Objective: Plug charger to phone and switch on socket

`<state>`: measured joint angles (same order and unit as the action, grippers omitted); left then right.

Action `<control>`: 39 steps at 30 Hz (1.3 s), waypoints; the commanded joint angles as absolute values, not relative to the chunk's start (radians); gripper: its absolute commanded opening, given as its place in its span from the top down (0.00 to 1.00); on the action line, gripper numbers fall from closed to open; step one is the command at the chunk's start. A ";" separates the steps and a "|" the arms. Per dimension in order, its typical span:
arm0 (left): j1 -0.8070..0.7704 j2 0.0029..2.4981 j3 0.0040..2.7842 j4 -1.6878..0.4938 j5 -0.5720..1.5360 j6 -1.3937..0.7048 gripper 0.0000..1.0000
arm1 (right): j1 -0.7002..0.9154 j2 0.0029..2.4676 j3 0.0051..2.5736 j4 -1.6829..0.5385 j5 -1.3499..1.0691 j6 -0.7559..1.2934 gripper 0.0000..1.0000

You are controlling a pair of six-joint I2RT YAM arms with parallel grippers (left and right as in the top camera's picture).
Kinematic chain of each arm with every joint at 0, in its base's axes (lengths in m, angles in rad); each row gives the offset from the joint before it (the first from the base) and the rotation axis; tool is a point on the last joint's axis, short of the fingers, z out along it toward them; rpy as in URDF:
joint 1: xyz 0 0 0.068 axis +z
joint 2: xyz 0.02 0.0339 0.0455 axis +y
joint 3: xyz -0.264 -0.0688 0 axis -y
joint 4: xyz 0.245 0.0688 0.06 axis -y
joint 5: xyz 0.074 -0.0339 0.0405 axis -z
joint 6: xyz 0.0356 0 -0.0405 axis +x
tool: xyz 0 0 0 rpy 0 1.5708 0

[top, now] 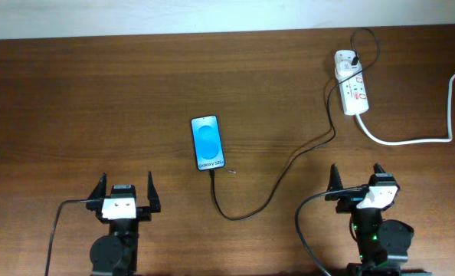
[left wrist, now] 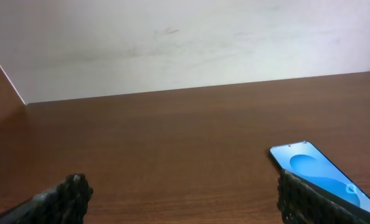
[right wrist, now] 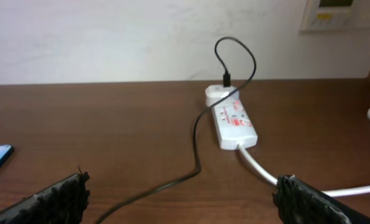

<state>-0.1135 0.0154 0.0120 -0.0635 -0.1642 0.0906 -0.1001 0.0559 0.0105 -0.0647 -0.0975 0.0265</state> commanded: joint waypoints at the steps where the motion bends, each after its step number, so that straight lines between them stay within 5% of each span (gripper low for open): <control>1: -0.109 0.005 0.009 -0.068 -0.153 0.110 0.01 | -0.091 0.077 0.006 -0.071 -0.093 0.035 0.02; 13: 0.032 0.005 0.009 -0.068 -0.153 0.110 0.01 | -0.091 0.086 0.006 -0.072 -0.093 0.035 0.02; 39: 0.074 0.004 0.009 -0.068 -0.153 0.110 0.01 | -0.087 0.004 0.006 -0.071 -0.093 0.035 0.02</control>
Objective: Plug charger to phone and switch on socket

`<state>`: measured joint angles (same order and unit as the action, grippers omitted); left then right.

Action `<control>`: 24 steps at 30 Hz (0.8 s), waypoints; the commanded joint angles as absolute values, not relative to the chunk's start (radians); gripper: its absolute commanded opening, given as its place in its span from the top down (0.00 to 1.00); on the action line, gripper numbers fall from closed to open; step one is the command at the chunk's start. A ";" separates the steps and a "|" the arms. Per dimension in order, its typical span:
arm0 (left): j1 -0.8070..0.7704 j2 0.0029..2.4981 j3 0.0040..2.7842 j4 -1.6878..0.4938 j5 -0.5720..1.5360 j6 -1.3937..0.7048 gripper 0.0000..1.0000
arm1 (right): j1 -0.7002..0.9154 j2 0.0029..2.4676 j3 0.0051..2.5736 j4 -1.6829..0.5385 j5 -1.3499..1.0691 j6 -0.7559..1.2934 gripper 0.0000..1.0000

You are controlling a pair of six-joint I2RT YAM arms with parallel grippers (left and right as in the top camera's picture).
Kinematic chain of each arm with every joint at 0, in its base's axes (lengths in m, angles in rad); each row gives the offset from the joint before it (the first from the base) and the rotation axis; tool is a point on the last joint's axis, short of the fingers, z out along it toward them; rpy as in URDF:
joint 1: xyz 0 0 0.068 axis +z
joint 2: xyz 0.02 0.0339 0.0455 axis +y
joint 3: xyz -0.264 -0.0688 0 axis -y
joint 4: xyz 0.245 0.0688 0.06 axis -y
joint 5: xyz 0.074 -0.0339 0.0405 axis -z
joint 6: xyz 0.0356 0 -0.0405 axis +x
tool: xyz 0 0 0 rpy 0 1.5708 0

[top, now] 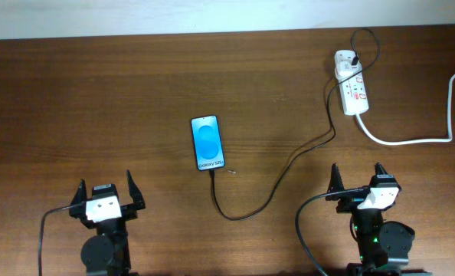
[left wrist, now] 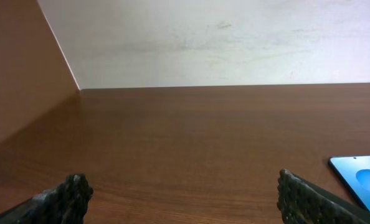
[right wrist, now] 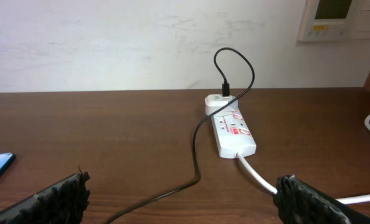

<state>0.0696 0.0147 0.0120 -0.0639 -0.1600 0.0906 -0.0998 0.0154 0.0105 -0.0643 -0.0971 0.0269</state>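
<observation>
A phone (top: 208, 142) with a lit blue screen lies face up at mid-table; its corner shows in the left wrist view (left wrist: 361, 181) and the right wrist view. A black charger cable (top: 270, 192) runs from a white adapter in the white socket strip (top: 352, 90) at the back right, loops forward, and its plug end (top: 212, 173) lies just below the phone, apart from it. My left gripper (top: 105, 195) is open near the front left. My right gripper (top: 358, 176) is open at the front right. Neither holds anything.
A thick white mains lead (top: 411, 138) runs from the strip to the table's right edge. A wall (right wrist: 141, 43) stands behind the table, with a white panel (right wrist: 341, 18) mounted on it.
My left gripper has moved to the left and a little nearer the front edge, and its view has turned leftward. The right gripper, phone, cable and strip lie as before.
</observation>
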 commanded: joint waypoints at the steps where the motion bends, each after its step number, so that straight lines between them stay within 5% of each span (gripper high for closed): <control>1: 0.073 0.004 0.009 -0.068 -0.153 0.110 0.01 | -0.078 0.004 0.006 -0.071 -0.092 0.035 0.02; 24: 0.068 0.005 0.009 -0.068 -0.153 0.110 0.01 | -0.047 0.004 0.006 -0.071 -0.093 0.035 0.02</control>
